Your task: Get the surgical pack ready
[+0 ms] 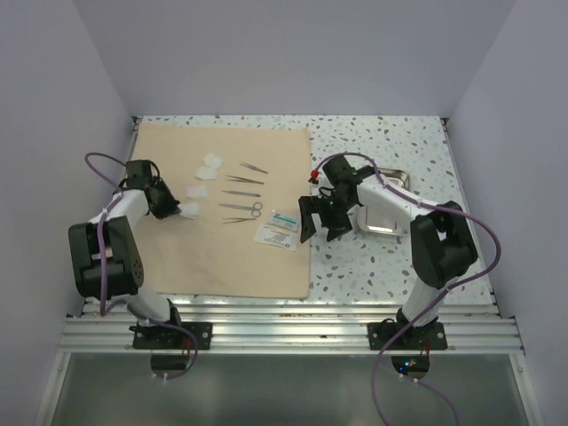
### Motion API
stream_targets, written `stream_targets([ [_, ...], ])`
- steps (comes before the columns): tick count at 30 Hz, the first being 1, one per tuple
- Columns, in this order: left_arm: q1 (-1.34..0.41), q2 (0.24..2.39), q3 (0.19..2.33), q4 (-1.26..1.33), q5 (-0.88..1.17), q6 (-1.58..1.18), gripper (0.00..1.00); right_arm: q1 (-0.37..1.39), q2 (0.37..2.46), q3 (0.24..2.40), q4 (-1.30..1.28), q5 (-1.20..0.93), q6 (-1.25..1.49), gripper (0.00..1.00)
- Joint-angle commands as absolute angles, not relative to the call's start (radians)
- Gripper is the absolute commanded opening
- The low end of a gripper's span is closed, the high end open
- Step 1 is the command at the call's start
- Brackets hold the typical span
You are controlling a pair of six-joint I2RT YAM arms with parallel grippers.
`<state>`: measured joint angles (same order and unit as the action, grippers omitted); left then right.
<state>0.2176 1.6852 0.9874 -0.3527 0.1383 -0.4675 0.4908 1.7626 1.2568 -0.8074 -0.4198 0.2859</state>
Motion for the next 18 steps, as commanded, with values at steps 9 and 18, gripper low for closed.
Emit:
stream_targets([
  [9, 0.074, 1.007, 0.789, -0.466, 0.222, -0.554, 0.0, 0.557, 1.706, 1.345, -0.749, -0.65, 0.27, 0.95],
  [18, 0.015, 0.551, 0.75, -0.733, 0.452, -0.58, 0.0, 0.641, 1.583, 1.336, -0.585, -0.948, 0.25, 0.97],
])
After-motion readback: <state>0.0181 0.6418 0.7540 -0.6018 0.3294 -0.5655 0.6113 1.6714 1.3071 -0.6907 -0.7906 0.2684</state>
